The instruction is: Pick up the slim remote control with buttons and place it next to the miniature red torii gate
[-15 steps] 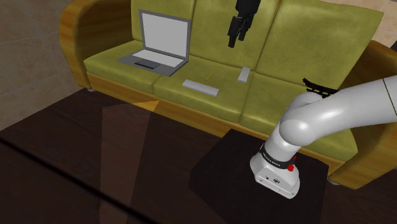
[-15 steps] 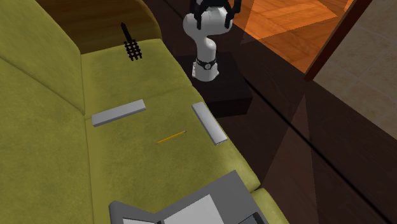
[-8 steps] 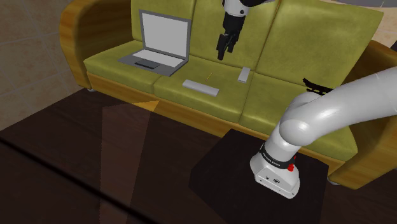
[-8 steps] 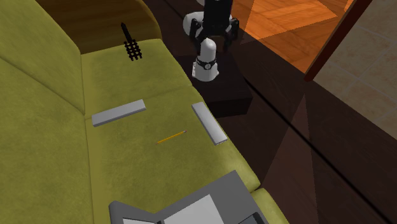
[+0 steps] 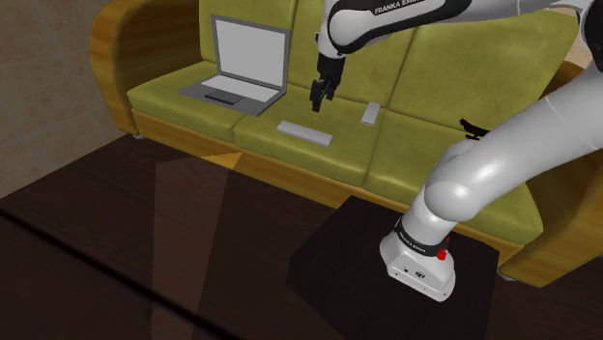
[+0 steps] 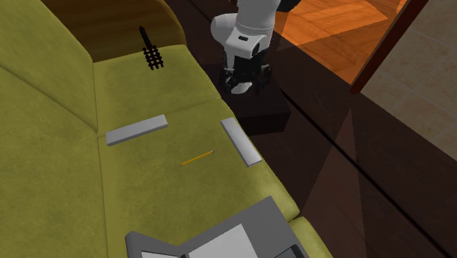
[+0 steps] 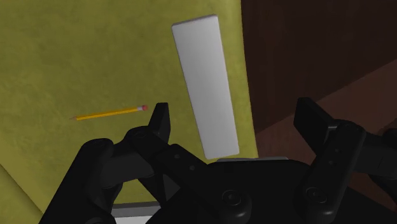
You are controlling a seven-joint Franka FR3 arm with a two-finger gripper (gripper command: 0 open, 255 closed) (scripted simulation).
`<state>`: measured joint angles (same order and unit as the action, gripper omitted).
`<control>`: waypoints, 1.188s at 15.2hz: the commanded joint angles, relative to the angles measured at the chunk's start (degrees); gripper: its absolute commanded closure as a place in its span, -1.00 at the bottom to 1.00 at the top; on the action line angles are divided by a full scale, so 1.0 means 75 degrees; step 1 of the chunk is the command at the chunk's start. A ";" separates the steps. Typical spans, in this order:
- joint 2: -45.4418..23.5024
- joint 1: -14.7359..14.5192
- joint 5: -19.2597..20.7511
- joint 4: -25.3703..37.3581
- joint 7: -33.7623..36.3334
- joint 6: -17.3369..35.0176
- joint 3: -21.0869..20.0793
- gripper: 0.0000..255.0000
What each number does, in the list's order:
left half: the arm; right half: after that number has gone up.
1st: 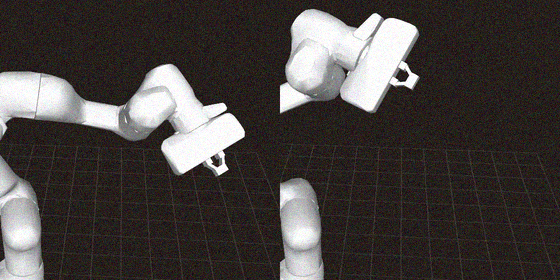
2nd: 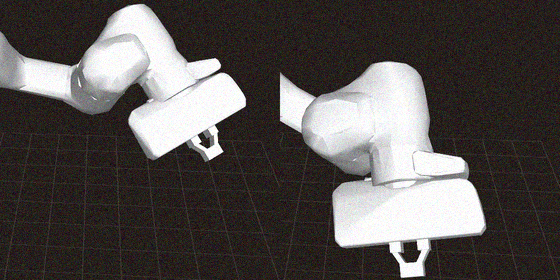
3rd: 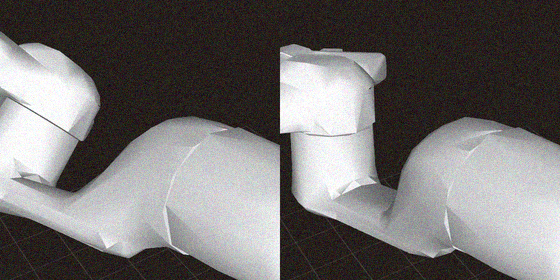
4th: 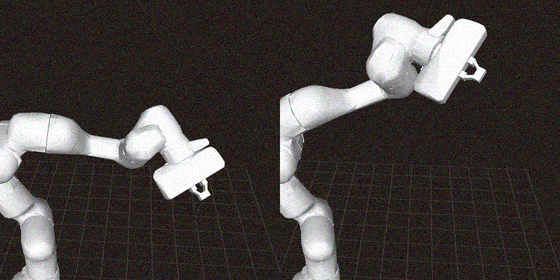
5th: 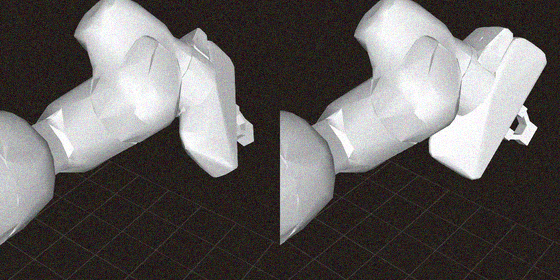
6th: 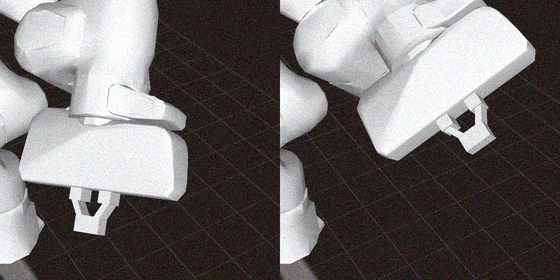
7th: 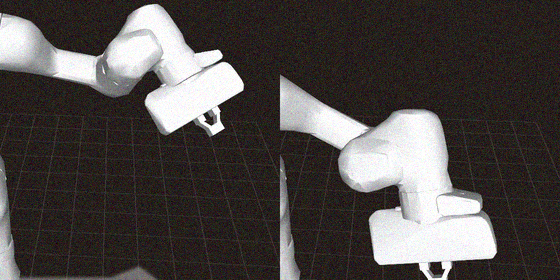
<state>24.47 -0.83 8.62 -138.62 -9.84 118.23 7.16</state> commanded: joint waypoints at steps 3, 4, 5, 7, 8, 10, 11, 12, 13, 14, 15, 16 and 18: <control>-0.1011 -0.0019 0.0027 -0.0090 -0.0055 0.1094 0.0104 -1.00; -0.1281 -0.0023 0.0025 -0.0062 -0.0074 0.1331 0.0126 -1.00; -0.1557 -0.0027 0.0019 -0.0022 -0.0094 0.1563 0.0146 -1.00; -0.2124 -0.0034 -0.0003 0.0088 -0.0140 0.2009 0.0181 -1.00; -0.2413 -0.0036 -0.0019 0.0159 -0.0165 0.2222 0.0195 -1.00; -0.2554 -0.0030 -0.0023 0.0144 -0.0173 0.2378 0.0204 -1.00; -0.2630 -0.0025 -0.0023 0.0113 -0.0175 0.2485 0.0211 -1.00; -0.2707 -0.0020 -0.0024 0.0083 -0.0177 0.2593 0.0218 -1.00; -0.2786 -0.0015 -0.0025 0.0055 -0.0179 0.2701 0.0226 -1.00; -0.2867 -0.0010 -0.0027 0.0028 -0.0182 0.2808 0.0233 -1.00; -0.2949 -0.0005 -0.0029 0.0004 -0.0184 0.2915 0.0239 -1.00; -0.3082 0.0003 -0.0033 -0.0031 -0.0189 0.3084 0.0250 -1.00; -0.3082 0.0003 -0.0033 -0.0032 -0.0189 0.3084 0.0249 -1.00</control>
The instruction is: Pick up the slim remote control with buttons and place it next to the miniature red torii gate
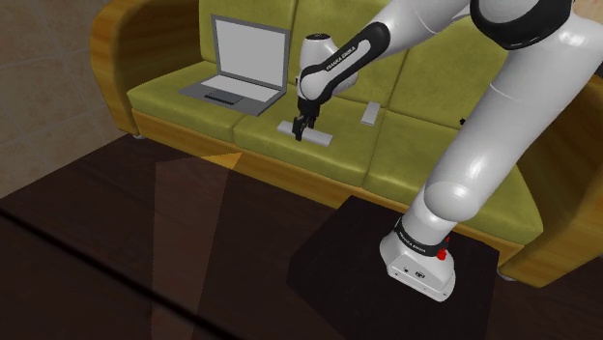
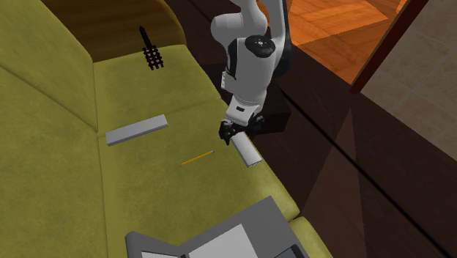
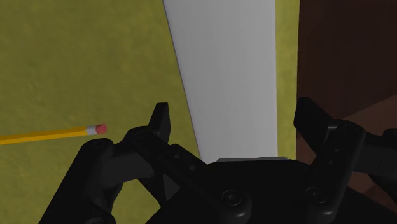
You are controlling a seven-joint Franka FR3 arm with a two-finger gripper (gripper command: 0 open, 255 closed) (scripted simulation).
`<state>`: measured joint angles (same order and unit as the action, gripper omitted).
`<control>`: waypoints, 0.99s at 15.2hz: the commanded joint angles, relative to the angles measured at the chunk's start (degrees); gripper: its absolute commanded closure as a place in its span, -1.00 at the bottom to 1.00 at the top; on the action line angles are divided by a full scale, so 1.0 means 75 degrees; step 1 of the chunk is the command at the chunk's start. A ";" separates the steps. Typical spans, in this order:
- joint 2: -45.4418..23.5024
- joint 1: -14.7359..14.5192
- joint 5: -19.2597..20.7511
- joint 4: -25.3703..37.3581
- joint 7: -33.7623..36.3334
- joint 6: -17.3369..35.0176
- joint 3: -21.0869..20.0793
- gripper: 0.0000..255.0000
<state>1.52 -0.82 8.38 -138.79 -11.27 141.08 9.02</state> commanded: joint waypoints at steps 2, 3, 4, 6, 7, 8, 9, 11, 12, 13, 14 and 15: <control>-0.0023 0.0001 0.0000 -0.0009 0.0001 0.0037 0.0001 -1.00; -0.0023 0.0001 0.0000 -0.0009 0.0001 0.0037 0.0001 -1.00; -0.0023 0.0001 0.0000 -0.0009 0.0001 0.0037 0.0001 -1.00; -0.0022 0.0001 0.0000 -0.0009 0.0001 0.0035 0.0001 -1.00; -0.0022 0.0001 0.0000 -0.0009 0.0001 0.0035 0.0001 1.00; -0.0022 0.0001 0.0000 -0.0009 0.0001 0.0035 0.0001 1.00; -0.0014 0.0002 0.0001 -0.0014 0.0000 0.0033 0.0002 1.00; -0.0005 0.0004 -0.0002 -0.0006 -0.0009 0.0018 0.0005 1.00; -0.0006 0.0004 -0.0002 -0.0006 -0.0008 0.0018 0.0004 1.00; -0.0001 0.0005 -0.0001 -0.0009 -0.0009 0.0016 0.0005 1.00; -0.0012 0.0004 -0.0003 -0.0003 -0.0010 0.0021 0.0005 1.00; -0.0005 0.0006 -0.0002 -0.0006 -0.0012 0.0017 0.0006 1.00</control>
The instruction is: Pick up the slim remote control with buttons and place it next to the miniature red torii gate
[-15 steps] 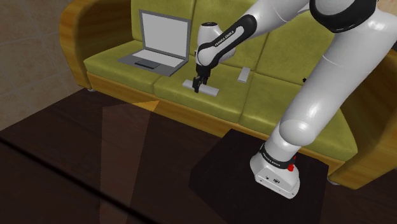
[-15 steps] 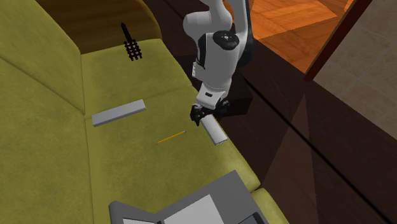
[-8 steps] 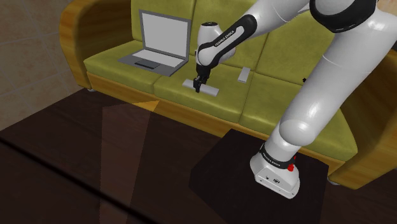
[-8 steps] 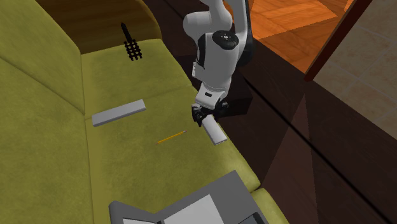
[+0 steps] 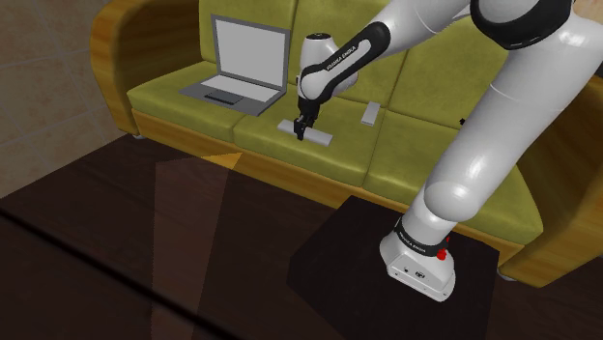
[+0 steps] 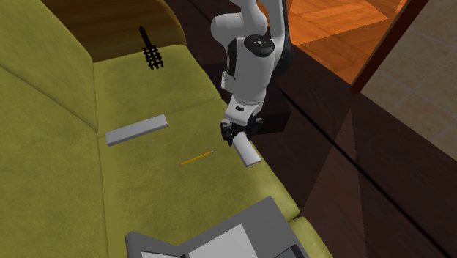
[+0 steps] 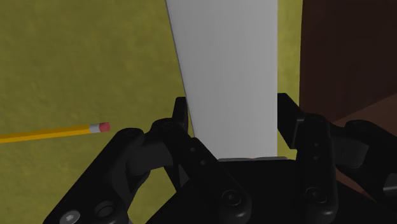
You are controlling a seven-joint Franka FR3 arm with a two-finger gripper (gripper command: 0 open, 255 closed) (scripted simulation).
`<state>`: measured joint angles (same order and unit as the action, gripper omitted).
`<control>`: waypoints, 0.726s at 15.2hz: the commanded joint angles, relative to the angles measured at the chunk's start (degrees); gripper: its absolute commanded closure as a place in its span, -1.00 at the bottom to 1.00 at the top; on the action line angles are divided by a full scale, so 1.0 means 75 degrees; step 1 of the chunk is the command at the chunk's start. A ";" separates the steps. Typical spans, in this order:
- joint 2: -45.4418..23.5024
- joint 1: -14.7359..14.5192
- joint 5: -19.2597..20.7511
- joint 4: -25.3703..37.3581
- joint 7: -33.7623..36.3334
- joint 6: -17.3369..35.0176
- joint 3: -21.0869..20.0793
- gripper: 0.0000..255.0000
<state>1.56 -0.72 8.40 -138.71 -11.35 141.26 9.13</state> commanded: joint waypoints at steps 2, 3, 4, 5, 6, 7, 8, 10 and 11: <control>0.0050 -0.0016 -0.0003 0.0011 0.0006 -0.0095 -0.0014 1.00; 0.0127 -0.0018 -0.0003 0.0043 0.0000 -0.0203 -0.0017 1.00; 0.0199 -0.0020 -0.0004 0.0079 -0.0006 -0.0312 -0.0020 1.00; 0.0271 -0.0022 -0.0005 0.0116 -0.0013 -0.0420 -0.0022 1.00; 0.0342 -0.0024 -0.0005 0.0154 -0.0019 -0.0528 -0.0025 1.00; 0.0411 -0.0026 -0.0007 0.0194 -0.0026 -0.0637 -0.0029 1.00; 0.0478 -0.0028 -0.0008 0.0235 -0.0032 -0.0745 -0.0032 1.00; 0.0606 -0.0031 -0.0011 0.0323 -0.0046 -0.0961 -0.0039 1.00; 0.0668 -0.0033 -0.0013 0.0370 -0.0052 -0.1069 -0.0042 1.00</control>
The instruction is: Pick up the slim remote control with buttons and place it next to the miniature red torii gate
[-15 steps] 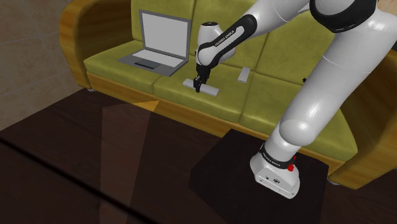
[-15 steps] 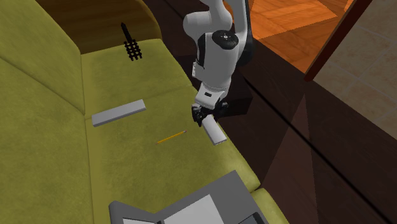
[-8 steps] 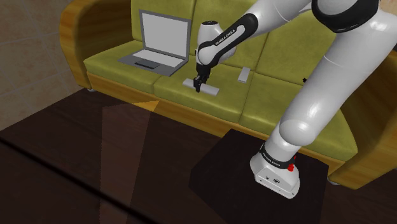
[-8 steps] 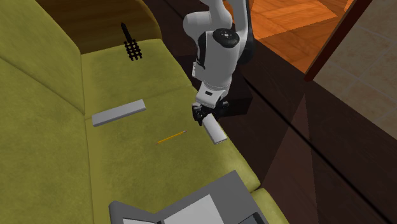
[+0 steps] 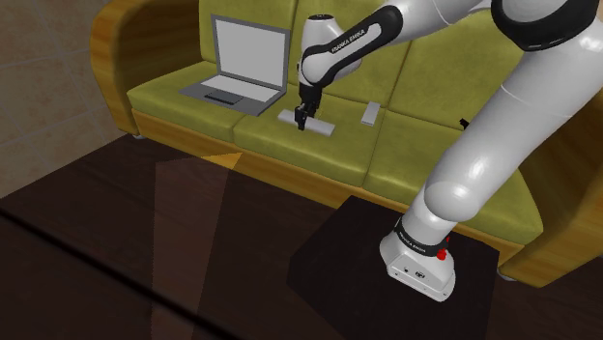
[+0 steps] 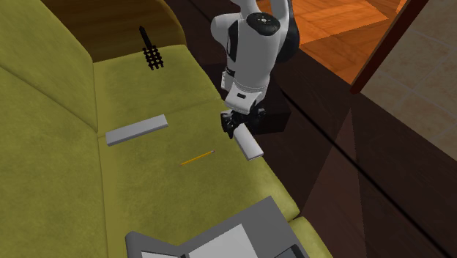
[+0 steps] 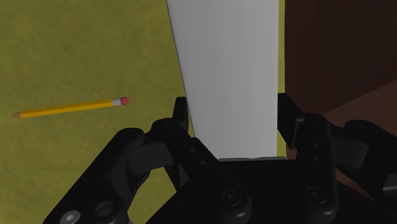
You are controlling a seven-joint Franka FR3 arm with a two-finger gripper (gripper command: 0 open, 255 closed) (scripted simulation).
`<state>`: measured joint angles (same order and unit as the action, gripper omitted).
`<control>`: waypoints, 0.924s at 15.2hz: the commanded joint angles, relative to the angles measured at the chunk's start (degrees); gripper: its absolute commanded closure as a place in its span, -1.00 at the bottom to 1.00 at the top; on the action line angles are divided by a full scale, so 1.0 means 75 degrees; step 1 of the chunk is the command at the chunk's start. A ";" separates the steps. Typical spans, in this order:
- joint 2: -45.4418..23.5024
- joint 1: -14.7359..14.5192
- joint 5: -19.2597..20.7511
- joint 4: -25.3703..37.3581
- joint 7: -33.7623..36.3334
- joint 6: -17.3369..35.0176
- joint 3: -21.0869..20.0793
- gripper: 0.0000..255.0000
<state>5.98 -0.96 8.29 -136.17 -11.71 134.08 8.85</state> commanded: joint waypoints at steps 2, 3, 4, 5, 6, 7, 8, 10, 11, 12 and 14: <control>0.0197 -0.0005 -0.0002 0.0130 -0.0018 -0.0327 -0.0012 1.00; 0.0254 -0.0007 -0.0005 0.0181 -0.0025 -0.0434 -0.0015 1.00; 0.0308 -0.0009 -0.0007 0.0234 -0.0032 -0.0542 -0.0019 1.00; 0.0361 -0.0011 -0.0010 0.0289 -0.0039 -0.0649 -0.0023 1.00; 0.0412 -0.0012 -0.0013 0.0345 -0.0046 -0.0756 -0.0027 1.00; 0.0461 -0.0014 -0.0016 0.0403 -0.0054 -0.0862 -0.0031 1.00; 0.0508 -0.0016 -0.0019 0.0463 -0.0061 -0.0969 -0.0035 1.00; 0.0597 -0.0020 -0.0025 0.0586 -0.0076 -0.1181 -0.0043 1.00; 0.0639 -0.0022 -0.0028 0.0651 -0.0083 -0.1287 -0.0048 1.00; 0.0680 -0.0024 -0.0032 0.0716 -0.0091 -0.1393 -0.0052 1.00; 0.0755 -0.0028 -0.0039 0.0853 -0.0106 -0.1603 -0.0060 1.00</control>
<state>11.34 -1.14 8.04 -130.43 -12.46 123.00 8.45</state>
